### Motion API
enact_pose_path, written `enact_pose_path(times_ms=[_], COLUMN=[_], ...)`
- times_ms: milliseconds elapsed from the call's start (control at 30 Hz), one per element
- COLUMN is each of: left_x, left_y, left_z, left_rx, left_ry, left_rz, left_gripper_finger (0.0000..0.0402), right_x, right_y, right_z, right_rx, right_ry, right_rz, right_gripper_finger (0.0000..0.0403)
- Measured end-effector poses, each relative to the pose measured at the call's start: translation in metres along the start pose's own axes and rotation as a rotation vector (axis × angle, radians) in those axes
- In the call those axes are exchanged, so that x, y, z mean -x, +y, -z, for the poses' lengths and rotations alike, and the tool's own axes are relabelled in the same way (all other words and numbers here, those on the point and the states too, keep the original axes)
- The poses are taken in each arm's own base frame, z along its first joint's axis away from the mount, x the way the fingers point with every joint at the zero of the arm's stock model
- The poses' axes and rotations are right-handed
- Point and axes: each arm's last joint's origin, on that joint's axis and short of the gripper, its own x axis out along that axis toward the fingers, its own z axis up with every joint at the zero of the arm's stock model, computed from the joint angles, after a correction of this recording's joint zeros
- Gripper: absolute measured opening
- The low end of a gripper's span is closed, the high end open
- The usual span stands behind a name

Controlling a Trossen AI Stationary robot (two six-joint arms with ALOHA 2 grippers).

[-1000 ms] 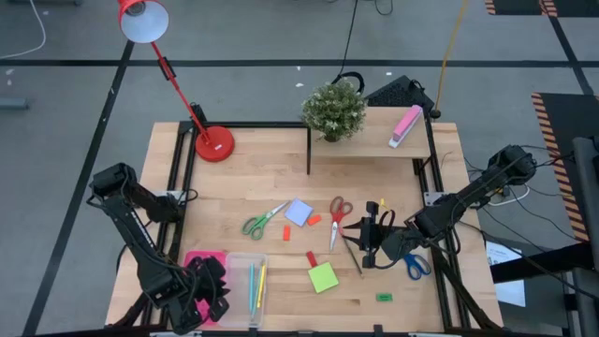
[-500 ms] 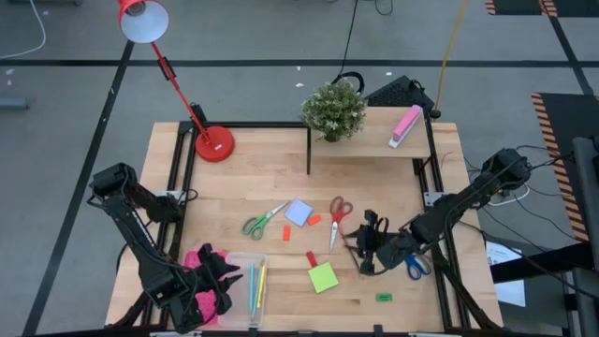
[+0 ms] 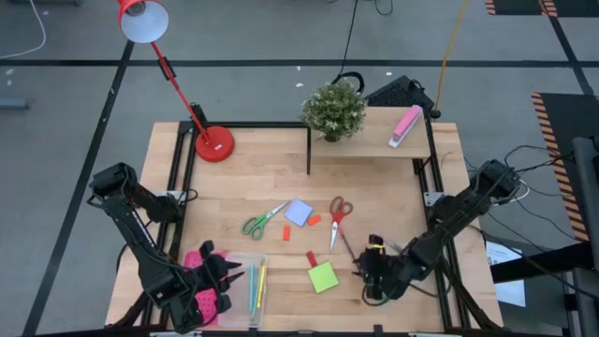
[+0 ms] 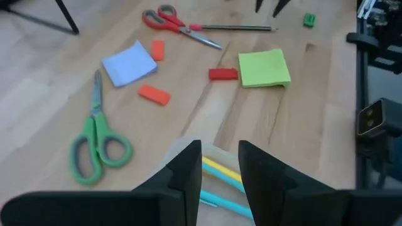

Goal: Pack school essentials
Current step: Put the black pencil into the pink supply box

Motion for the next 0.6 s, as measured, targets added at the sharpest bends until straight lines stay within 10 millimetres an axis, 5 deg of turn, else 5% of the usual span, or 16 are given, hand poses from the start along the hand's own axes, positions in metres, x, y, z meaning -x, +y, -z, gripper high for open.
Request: enact_pose_path(times_ms=[600], left_x=[-0.026], left_y=[0.011], left_z=[-0.021], left_rx=[-0.156], left_ry=[0.009], left_rz=[-0.092], left_gripper_finger=[0.0106], right_x=[-0.018], right_y=[0.001], right_z=[0.029], right_rx=[-0.019], right_ry=[0.02], right_rz=[0.143], right_gripper_finger=[0.0162])
